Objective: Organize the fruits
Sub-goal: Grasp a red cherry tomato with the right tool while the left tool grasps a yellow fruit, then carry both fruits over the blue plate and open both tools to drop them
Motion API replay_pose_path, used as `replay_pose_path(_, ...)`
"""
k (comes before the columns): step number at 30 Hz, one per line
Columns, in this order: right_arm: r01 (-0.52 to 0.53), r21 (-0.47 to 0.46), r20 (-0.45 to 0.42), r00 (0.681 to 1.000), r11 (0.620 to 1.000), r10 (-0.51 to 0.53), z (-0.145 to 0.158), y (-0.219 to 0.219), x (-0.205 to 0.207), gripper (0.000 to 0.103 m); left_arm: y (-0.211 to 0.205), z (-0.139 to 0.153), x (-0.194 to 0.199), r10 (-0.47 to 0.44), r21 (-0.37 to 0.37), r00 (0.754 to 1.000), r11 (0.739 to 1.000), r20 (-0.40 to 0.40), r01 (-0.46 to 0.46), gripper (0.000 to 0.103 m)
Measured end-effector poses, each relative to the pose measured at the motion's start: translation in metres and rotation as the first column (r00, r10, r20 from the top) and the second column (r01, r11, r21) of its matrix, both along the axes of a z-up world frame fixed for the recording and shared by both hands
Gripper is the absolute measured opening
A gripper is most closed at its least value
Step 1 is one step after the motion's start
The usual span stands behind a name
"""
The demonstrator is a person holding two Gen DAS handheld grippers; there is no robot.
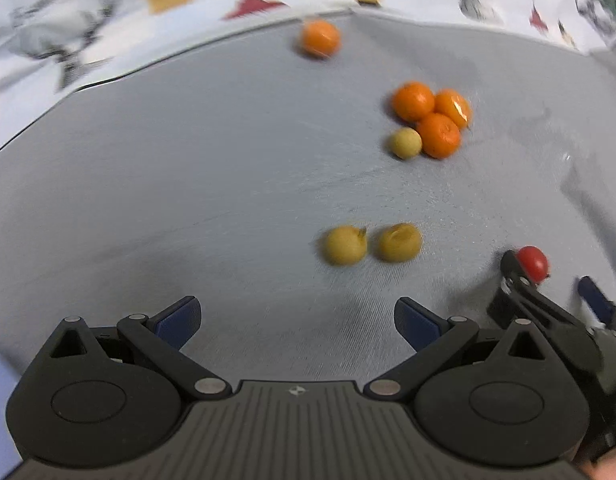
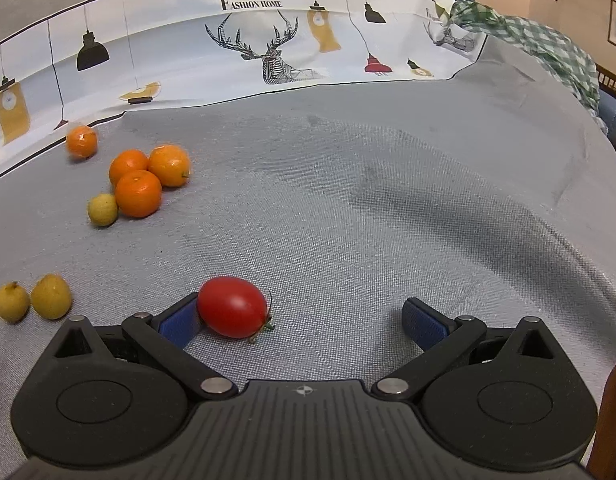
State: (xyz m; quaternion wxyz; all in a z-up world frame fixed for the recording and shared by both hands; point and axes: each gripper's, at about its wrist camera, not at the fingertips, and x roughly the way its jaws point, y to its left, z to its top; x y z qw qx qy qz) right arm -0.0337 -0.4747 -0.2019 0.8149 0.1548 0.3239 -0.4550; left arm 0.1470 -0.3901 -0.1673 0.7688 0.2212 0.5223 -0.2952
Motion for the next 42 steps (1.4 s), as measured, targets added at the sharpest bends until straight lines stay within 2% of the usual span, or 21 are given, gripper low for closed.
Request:
replay_pose_path(5,0.016,-0.005,-0.006,1.000,1.000,-0.017,0.000,0.001,0.002,0.102,-0.024,-0.023,0.017,-0.014,0.049,1.000,0.999,0.008,0.013,0.103)
replay_pose_path(8,0.021,-0.007,-0.006,1.000,1.000,-0.021,0.000,0.001,0.003,0.102,-0.029,-0.027,0.018,-0.054,0.042,0.999,0.998,0.008,0.053,0.103)
replay_pose_path(10,0.022,-0.009,-0.008,1.000,1.000,-0.022,0.000,0.002,0.003,0.102,-0.032,-0.025,0.015,-0.097,0.033,0.995,0.995,0.035,0.096,0.093)
replay_pose_path(11,0.024,-0.008,-0.010,1.000,1.000,-0.024,0.001,0.002,0.004,0.102,-0.033,-0.022,0.013,-0.123,0.020,0.992,0.992,0.035,0.123,0.075)
replay_pose_path(12,0.022,-0.002,-0.011,1.000,1.000,-0.022,0.002,0.002,0.004,0.098,-0.033,-0.017,0.008,-0.157,0.000,0.987,0.988,0.034,0.157,0.038)
replay_pose_path(13,0.006,0.005,-0.002,1.000,1.000,-0.006,0.004,0.003,0.004,0.092,-0.034,-0.014,0.001,-0.190,0.000,0.980,0.982,0.050,0.191,0.029)
replay_pose_path(14,-0.031,-0.002,0.012,0.999,1.000,0.031,0.007,0.005,0.006,0.066,-0.035,-0.012,-0.004,-0.216,0.011,0.974,0.976,0.073,0.215,0.027)
replay_pose_path(15,-0.085,-0.026,0.014,0.996,0.996,0.086,0.009,0.011,0.009,0.028,-0.033,-0.010,-0.010,-0.235,0.005,0.967,0.972,0.102,0.236,0.027)
replay_pose_path(18,-0.111,-0.051,-0.015,0.994,0.993,0.111,0.010,0.016,0.015,0.029,-0.026,-0.007,-0.019,-0.243,0.016,0.960,0.970,0.140,0.243,0.027)
replay_pose_path(23,-0.046,-0.055,0.043,0.998,0.997,0.049,0.020,0.008,0.010,0.029,0.017,0.022,-0.022,-0.132,-0.017,0.985,0.991,0.107,0.134,0.027)
replay_pose_path(29,-0.069,-0.046,0.097,0.993,0.997,0.073,0.038,0.012,0.006,0.029,0.110,0.081,-0.043,0.008,-0.008,0.995,1.000,0.096,-0.007,0.027)
replay_pose_path(31,-0.070,-0.048,0.105,0.992,0.996,0.075,0.052,0.019,-0.005,0.029,0.147,0.103,-0.054,0.043,-0.011,0.993,0.999,0.109,-0.042,0.027)
replay_pose_path(34,-0.066,-0.004,0.125,0.990,0.998,0.066,0.080,0.035,-0.029,0.030,0.199,0.131,-0.073,0.092,-0.012,0.985,0.996,0.147,-0.091,0.028)
replay_pose_path(38,-0.179,0.000,0.195,0.965,0.984,0.175,0.133,0.087,-0.067,0.030,0.262,0.158,-0.100,0.171,-0.021,0.968,0.985,0.186,-0.170,0.028)
replay_pose_path(42,-0.355,0.043,0.259,0.907,0.934,0.333,0.176,0.153,-0.094,0.030,0.315,0.172,-0.129,0.237,-0.064,0.957,0.971,0.168,-0.230,0.028)
